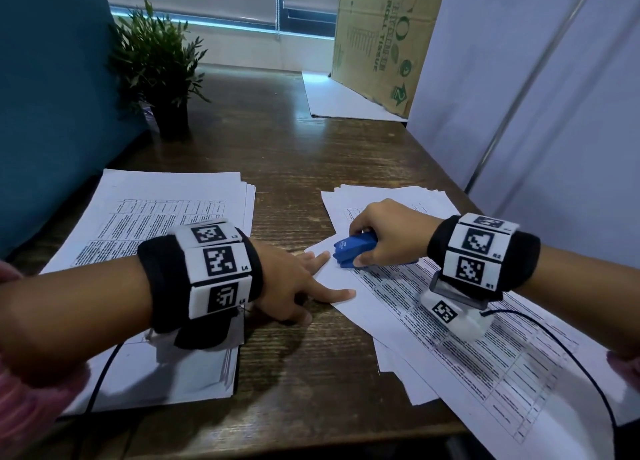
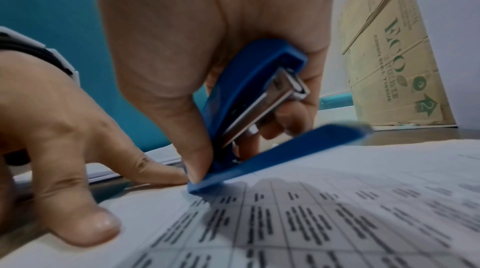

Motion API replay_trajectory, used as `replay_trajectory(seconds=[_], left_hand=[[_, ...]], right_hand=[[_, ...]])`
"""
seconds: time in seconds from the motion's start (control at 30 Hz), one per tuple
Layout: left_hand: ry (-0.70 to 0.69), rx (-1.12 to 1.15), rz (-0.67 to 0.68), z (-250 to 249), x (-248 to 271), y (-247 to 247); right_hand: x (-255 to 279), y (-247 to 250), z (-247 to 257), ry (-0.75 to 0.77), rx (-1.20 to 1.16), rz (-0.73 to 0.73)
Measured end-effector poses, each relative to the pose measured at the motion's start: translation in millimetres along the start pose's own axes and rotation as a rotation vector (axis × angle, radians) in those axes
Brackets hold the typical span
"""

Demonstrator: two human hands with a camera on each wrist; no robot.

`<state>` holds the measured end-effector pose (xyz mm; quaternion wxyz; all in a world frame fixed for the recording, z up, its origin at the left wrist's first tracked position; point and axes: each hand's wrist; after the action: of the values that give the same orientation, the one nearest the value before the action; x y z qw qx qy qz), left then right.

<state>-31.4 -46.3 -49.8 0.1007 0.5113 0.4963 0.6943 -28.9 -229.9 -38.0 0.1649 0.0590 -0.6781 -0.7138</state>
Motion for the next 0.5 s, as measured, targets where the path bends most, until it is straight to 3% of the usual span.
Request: replay_trajectory(seconds=[0.33, 0.5], left_hand=[[0.021, -0.012, 0.016, -3.0, -0.7, 2.2], [0.022, -0.018, 0.011, -3.7, -0.2, 2.6]], right_hand=[[3.9, -13.6, 3.0, -0.12, -0.147, -0.033], [4.0, -14.7, 3.4, -0.095, -0.115, -0.057]])
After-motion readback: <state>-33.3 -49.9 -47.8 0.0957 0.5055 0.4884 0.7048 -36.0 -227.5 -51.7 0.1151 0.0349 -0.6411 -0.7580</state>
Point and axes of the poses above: each hand's wrist, its own x-axis away from the middle knuckle, its own y-axis out of the back of the hand, z = x × y, and after that the axes turned 4 degrees about x, right-handed
